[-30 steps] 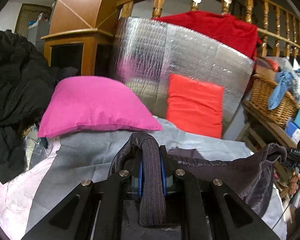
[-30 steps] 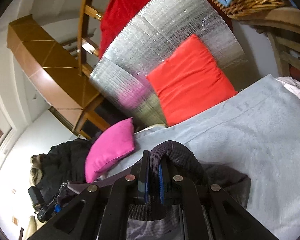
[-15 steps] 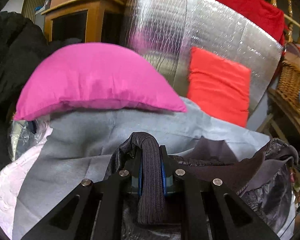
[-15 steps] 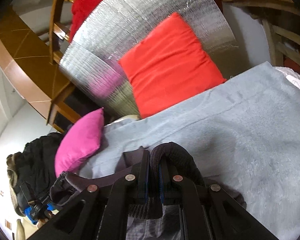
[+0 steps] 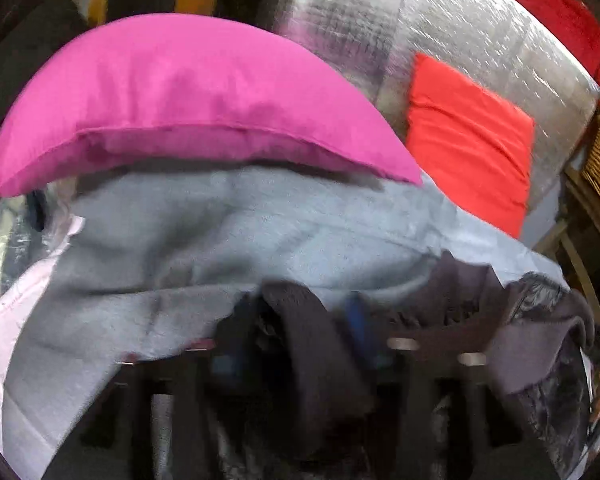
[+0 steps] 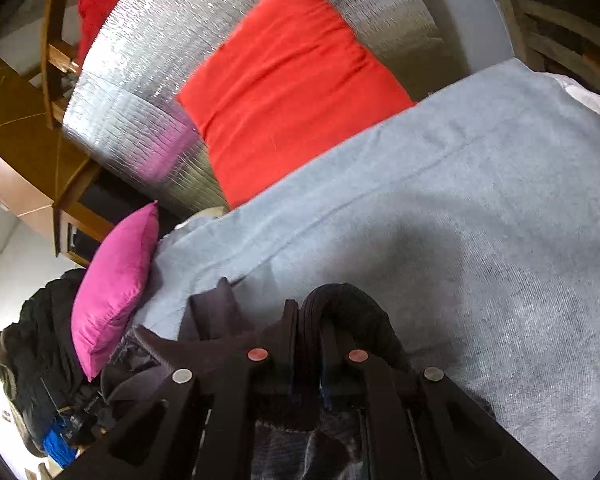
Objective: Fold large clothes
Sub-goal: 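Carry the held ribbed hem forward over the jacket body with both grippers, then open both grippers to lay the hem onto the jacket body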
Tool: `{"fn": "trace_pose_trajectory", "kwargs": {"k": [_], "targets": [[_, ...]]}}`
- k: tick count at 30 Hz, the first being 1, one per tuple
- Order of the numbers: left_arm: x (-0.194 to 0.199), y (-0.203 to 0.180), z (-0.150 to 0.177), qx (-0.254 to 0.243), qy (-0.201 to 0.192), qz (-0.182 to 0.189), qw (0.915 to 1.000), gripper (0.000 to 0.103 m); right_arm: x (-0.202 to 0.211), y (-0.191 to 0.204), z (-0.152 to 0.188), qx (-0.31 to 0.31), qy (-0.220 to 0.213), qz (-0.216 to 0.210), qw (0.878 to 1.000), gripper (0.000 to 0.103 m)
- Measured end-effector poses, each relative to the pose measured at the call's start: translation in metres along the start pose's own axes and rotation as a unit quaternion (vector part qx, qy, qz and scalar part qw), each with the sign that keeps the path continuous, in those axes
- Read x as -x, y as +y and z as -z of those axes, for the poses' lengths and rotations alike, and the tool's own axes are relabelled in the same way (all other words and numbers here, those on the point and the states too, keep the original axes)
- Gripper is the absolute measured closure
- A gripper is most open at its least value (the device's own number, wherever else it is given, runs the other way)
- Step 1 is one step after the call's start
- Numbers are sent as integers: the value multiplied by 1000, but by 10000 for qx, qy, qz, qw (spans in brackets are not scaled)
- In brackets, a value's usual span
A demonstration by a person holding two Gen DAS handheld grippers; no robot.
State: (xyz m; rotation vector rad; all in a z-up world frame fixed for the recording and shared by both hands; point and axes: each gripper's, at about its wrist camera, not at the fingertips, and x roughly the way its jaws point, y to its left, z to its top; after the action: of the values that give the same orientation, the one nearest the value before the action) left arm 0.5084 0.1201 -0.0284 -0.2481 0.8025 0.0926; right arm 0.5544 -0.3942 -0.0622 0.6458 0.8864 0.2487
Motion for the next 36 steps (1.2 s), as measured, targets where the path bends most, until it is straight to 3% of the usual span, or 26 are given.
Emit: {"fn": "trace_pose_trajectory", "kwargs": {"k": [1,3,6,8,9,10,12,15,22,28,33,35,36], "targets": [[8,4,-2,89,-248,-118,9996,25,-1,0,0,-12,12,-2,10000,88],[15,10,-5,212,-458,-129,9986,24,-1,-1,1,-23,-3,16,10000,83],[20,17,-7,318,-419,-16,9986,24,1,2,0,25,-70,53,10000,73],[22,18,-5,217,-422,-17,9989,24,3,6,-2,70,-171,115,9998,38],[24,18,-3,71,-422,-19,9991,24,8,7,-2,96,-321,147,9993,3],[24,19,-3,-60,-413,-23,9991,22,14,8,-2,126,-451,126,9988,0],[25,20,-2,-301,-405,-38,9987,19,24,8,-4,198,-525,37,9984,0],[30,27,-1,-444,-471,-68,9979,18,38,10,-4,577,-583,244,9963,0],[26,55,-1,-120,-430,-222,9988,18,30,22,15,1711,-55,622,9833,0],[5,32,1,-819,-102,-38,9966,18,9,30,15,1842,124,546,9813,0],[-28,3,7,-1543,403,-1,9872,18,-13,34,13,2055,246,855,9746,2],[-35,-4,10,-1648,441,-39,9853,18,-18,33,10,2093,278,927,9731,4],[-37,-6,10,-1667,430,-43,9851,18,-21,32,9,2113,292,981,9720,9]]}}
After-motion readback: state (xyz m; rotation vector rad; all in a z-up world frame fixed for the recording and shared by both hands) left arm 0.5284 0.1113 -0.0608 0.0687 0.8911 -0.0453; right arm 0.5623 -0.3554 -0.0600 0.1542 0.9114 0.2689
